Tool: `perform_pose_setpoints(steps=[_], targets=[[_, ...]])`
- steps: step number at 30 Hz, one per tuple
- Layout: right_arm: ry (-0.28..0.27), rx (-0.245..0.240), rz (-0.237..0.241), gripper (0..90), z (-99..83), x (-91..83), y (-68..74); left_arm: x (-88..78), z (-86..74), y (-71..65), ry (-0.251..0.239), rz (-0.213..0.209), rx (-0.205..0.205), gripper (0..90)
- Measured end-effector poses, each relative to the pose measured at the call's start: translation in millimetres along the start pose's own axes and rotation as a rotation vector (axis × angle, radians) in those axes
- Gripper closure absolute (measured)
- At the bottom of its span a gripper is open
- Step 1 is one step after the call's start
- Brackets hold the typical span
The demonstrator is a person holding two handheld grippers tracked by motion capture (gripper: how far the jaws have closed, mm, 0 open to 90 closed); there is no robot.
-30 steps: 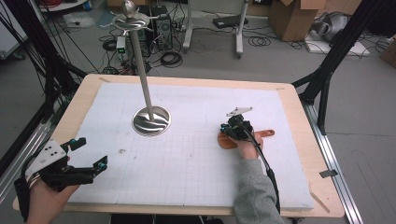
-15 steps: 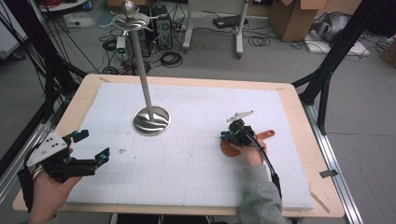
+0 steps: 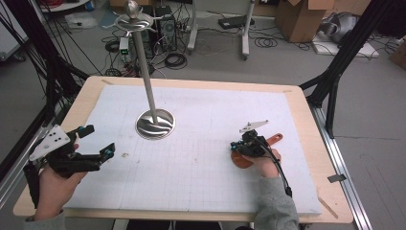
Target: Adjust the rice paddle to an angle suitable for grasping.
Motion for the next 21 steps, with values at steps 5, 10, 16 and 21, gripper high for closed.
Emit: perform_pose_setpoints(steps=[5,10,16,21], targets=[[0.014,-0.001,0.015,89.4,-6.8,-6.6,-0.5,7.1,1.9,-0.6,0.000,-0.010,0.001,2.9],[0.032,-0.018,0.023,89.4,-19.9,-19.4,-0.4,14.6,5.3,-1.7,-0.006,-0.026,0.000,2.9],[0.025,-0.027,0.040,89.5,-33.1,-30.3,-2.8,25.8,9.2,-4.4,-0.011,-0.045,0.002,2.9],[-0.044,0.007,0.035,89.5,-38.0,-43.9,-13.1,30.9,7.7,-6.8,0.005,-0.053,0.010,2.9]])
Point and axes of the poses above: each handheld gripper's, and its own axes: x roughly forward along the jaws, z roughly out of its top, y roughly to its left, the point moved 1 cm from there along x, roughly forward along the jaws, and after that the axes turned 3 degrees about y, right-handed, at the moved point
